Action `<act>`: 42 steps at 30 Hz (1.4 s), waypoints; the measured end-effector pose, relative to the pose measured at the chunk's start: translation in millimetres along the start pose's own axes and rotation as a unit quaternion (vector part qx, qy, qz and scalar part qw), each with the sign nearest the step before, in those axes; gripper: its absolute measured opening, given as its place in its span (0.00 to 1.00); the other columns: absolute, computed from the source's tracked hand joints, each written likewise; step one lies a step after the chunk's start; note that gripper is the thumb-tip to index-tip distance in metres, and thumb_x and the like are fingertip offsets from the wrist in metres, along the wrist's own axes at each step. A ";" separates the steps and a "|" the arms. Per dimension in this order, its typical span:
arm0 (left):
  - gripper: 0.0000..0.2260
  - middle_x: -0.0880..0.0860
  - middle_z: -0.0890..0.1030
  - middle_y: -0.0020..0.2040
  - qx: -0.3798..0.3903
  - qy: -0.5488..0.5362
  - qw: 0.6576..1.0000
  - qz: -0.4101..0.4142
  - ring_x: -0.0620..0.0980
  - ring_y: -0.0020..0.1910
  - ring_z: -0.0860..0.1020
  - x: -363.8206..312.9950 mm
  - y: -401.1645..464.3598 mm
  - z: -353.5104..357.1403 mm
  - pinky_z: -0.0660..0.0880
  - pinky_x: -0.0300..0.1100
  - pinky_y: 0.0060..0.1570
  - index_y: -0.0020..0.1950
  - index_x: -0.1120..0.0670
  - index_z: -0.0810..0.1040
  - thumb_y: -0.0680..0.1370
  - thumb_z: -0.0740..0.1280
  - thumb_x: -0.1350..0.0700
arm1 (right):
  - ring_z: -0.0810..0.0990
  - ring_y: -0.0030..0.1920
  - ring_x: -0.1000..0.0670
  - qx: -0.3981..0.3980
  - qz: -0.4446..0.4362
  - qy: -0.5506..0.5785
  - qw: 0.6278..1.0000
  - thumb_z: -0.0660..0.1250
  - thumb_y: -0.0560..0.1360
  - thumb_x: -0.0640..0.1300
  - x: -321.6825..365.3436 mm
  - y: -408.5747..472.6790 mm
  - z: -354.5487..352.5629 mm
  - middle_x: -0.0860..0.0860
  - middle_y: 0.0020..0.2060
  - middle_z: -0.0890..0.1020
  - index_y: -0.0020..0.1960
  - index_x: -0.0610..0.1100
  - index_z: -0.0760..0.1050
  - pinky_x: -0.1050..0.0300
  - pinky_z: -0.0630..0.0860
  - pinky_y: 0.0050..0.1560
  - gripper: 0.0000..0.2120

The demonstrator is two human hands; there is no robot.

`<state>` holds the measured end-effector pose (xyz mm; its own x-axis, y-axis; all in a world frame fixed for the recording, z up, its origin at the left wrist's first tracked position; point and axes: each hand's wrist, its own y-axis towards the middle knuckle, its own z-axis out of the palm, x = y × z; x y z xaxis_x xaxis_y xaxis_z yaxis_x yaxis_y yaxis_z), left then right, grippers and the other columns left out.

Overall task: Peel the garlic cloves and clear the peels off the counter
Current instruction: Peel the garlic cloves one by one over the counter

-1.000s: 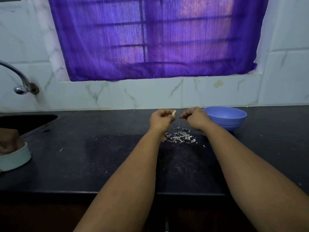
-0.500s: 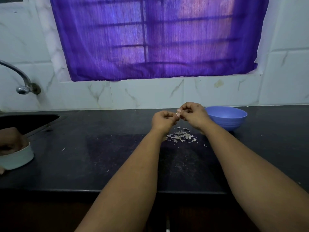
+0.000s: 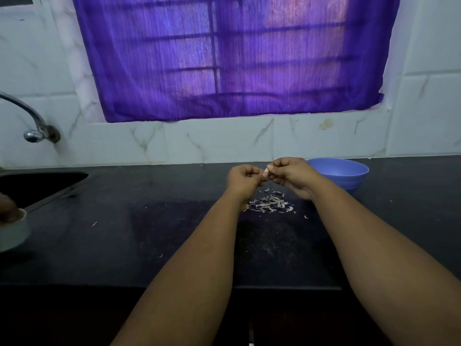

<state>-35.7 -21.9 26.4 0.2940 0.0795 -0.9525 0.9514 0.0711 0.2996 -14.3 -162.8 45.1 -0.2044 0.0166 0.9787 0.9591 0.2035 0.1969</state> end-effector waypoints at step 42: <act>0.07 0.56 0.79 0.41 -0.041 -0.063 0.997 0.017 0.51 0.41 0.81 -0.6 5.7 9.9 0.74 0.36 0.37 0.43 0.55 0.73 0.77 0.67 0.65 | 0.83 0.47 0.48 -0.097 -0.037 -0.132 0.986 0.62 0.80 0.39 -3.5 9.7 12.4 0.44 0.46 0.83 0.49 0.40 0.77 0.55 0.79 0.51 0.05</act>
<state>-29.5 -31.3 28.2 0.3399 -0.0422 -0.9395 0.9316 0.1518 0.3303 -6.7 -148.7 42.9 -0.2944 0.2677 0.9174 0.9539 0.0238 0.2992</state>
